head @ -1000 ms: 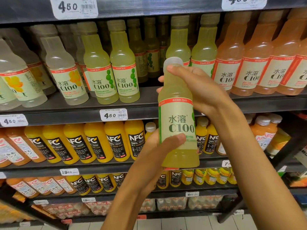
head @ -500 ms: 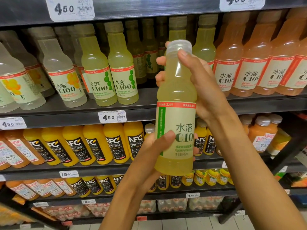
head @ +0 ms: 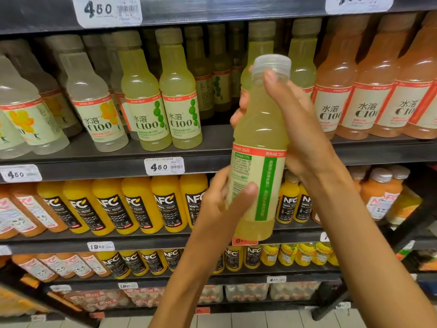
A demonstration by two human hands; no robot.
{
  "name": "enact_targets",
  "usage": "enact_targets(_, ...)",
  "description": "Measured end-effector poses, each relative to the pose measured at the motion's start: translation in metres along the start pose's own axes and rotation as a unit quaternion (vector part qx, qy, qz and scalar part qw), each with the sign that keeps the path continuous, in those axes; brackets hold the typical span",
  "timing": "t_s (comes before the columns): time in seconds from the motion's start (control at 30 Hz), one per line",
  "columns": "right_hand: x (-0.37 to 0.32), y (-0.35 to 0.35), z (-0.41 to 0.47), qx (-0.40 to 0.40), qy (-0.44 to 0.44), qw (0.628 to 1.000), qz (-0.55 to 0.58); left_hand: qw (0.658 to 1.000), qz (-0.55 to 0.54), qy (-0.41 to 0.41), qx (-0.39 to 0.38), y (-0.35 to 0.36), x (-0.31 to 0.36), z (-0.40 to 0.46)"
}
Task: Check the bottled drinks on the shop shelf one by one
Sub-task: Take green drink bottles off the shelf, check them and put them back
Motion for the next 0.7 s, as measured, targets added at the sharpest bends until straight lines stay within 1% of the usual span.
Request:
enact_targets(0.1,-0.001,0.004,0.000,-0.042,0.004,0.997,0.066,0.994,-0.074,-0.048,-0.069,0.001,-0.002,-0.004)
enact_targets(0.17,-0.002,0.007,0.000,-0.055,0.004,0.996,0.075,0.986,-0.121,-0.049,-0.101,0.003,-0.005,-0.004)
enact_targets(0.23,-0.004,0.008,0.000,-0.045,-0.008,0.998,0.039,0.989,-0.116,-0.035,-0.079,0.003,-0.005,-0.001)
enact_targets(0.33,-0.010,0.002,-0.001,0.008,-0.026,0.998,-0.063,0.999,-0.051,-0.007,0.000,0.001,-0.002,0.002)
enact_targets(0.4,-0.011,0.002,-0.002,0.034,-0.024,0.994,-0.101,0.999,-0.007,0.025,0.046,-0.001,0.001,0.004)
enact_targets(0.47,-0.007,0.004,-0.002,0.052,-0.015,0.991,-0.125,0.996,0.028,0.043,0.067,0.000,0.000,0.005)
enact_targets(0.5,-0.004,0.005,-0.003,0.063,-0.011,0.989,-0.130,0.996,0.035,0.042,0.066,0.001,-0.002,0.005)
enact_targets(0.57,-0.001,0.005,-0.003,0.078,-0.009,0.989,-0.128,0.999,0.015,0.026,0.042,0.004,-0.005,0.003)
enact_targets(0.63,-0.001,0.005,-0.002,0.078,-0.011,0.990,-0.113,1.000,-0.004,0.012,0.013,0.003,-0.006,0.001)
enact_targets(0.7,-0.004,0.004,-0.002,0.068,-0.010,0.994,-0.085,1.000,-0.001,-0.003,-0.014,-0.002,-0.006,0.001)
Point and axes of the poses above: each hand's wrist, its own z-axis towards the middle knuckle, its own y-axis out of the palm, x = y × z, the point moved 3 cm from there along z, towards the middle knuckle, and after that the axes turned 3 degrees about -x, right-handed, at the moved point
